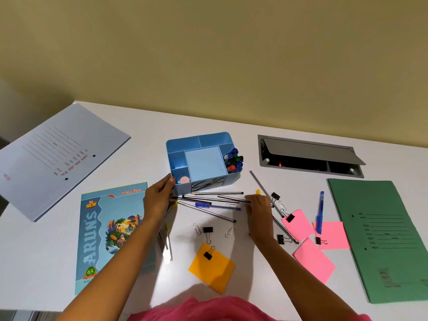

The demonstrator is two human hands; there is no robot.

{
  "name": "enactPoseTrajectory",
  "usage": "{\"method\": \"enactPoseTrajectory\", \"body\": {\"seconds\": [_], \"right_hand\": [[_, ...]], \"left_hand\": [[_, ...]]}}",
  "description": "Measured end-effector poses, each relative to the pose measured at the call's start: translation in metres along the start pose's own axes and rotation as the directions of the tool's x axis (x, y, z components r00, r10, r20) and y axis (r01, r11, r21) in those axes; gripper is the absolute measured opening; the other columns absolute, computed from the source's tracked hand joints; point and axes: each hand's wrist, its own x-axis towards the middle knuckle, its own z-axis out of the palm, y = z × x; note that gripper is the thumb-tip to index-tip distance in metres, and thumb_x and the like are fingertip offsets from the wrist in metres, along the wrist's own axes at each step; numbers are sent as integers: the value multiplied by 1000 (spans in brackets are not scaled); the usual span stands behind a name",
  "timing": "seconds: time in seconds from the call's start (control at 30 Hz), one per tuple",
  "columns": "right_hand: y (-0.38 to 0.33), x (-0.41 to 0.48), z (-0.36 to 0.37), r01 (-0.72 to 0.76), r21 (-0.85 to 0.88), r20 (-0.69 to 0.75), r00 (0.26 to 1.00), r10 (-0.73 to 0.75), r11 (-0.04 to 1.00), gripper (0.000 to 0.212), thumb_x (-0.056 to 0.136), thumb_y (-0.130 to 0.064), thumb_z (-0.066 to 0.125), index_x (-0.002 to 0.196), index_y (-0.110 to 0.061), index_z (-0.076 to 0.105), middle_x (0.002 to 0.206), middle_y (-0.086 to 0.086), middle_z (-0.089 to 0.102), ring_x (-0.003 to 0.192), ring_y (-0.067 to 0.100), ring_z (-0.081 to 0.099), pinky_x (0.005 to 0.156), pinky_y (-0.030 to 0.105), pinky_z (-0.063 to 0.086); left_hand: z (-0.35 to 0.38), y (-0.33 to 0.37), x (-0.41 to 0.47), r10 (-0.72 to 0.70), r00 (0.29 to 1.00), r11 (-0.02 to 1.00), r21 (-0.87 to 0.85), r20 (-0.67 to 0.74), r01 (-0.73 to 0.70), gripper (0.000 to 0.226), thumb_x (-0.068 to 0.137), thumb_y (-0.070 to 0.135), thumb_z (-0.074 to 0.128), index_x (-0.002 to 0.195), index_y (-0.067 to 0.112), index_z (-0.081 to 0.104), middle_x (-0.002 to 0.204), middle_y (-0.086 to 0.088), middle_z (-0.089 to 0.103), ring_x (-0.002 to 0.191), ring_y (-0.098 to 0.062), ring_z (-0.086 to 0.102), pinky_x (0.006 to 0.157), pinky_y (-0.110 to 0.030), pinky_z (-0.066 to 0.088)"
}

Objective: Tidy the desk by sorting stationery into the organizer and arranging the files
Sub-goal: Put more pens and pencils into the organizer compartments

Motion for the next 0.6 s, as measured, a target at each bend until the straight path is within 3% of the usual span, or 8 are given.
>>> {"method": "enactPoseTrajectory", "body": {"seconds": [0.2,0.3,0.37,0.43,0.5,0.6], "right_hand": [[10,-1,-2,28,-118,44,999,-22,993,22,75,8,72,92,-4,65,87,12,61,81,26,56,65,36,54],[-1,-1,-13,39,6,-34,999,-39,999,14,85,5,63,95,-4,60,88,11,59,80,18,51,67,31,50],[-17,-1,-22,42,96,-105,994,-32,995,12,89,3,58,98,-5,57,90,10,58,81,8,45,73,18,43],[-39,2,-31,76,187,-156,987,-47,979,8,94,-7,53,102,-6,53,94,10,58,85,2,44,80,7,38],[-66,6,-38,155,230,-192,975,-111,961,14,97,-17,46,105,-6,50,99,14,57,89,7,49,85,4,37],[-110,16,-45,230,389,-215,964,-155,892,8,92,-1,53,99,1,57,99,13,59,95,3,53,89,8,40]], "left_hand": [[1,-2,1,-8,1000,1000,-16,-7,8,41,92,40,55,129,21,59,118,-6,67,105,-23,61,79,-27,50],[1,-3,3,-13,1000,1000,-18,-7,13,41,92,41,56,128,22,59,117,-7,67,105,-23,62,84,-31,51],[1,-3,3,-26,1000,999,-36,-10,25,40,91,41,58,125,22,62,114,-7,69,102,-24,64,85,-33,53],[2,-3,2,-42,999,997,-71,-14,41,39,90,41,60,123,20,64,110,-8,70,99,-26,66,81,-32,54],[3,-2,0,-44,999,996,-82,-19,42,39,90,40,59,123,19,64,108,-8,70,99,-25,66,73,-26,53],[3,-2,1,-54,998,995,-87,-21,52,40,89,41,60,121,19,66,107,-8,71,100,-25,66,77,-30,55]]}}
